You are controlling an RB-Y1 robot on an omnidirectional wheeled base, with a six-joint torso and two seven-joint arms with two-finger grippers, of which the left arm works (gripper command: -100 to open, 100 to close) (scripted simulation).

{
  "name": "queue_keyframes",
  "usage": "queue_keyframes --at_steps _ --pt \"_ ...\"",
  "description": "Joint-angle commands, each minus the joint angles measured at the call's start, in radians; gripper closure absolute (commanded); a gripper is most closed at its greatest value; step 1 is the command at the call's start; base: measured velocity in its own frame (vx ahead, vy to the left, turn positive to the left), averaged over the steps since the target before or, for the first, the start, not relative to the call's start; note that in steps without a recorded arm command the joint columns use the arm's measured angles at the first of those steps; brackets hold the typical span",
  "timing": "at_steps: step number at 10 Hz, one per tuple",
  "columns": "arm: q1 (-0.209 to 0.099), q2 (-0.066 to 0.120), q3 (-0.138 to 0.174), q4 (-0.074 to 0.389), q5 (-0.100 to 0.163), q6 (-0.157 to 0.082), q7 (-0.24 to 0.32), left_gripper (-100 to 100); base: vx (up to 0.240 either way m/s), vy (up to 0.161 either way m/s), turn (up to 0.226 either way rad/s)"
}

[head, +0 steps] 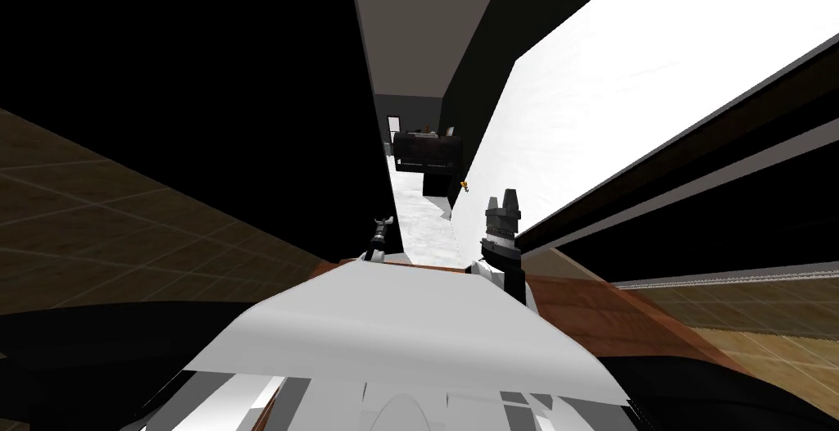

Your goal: Push the door open

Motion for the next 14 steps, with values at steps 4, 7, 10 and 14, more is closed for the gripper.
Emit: queue_keyframes --at_steps 4,7,10,14 --pt "-0.011 0.024 0.059 0.025 0.031 -0.018 -0.013 100 0.203 -0.057 0.062" --pt "-0.011 0.028 0.087 0.029 0.046 -0.019 -0.023 100 0.149 -0.045 0.050" --pt "-0.010 0.030 0.119 0.033 0.063 -0.020 -0.033 100 0.189 -0.066 0.066" --pt "-0.010 0.032 0.144 0.037 0.077 -0.020 -0.042 100 0.162 -0.045 0.046"
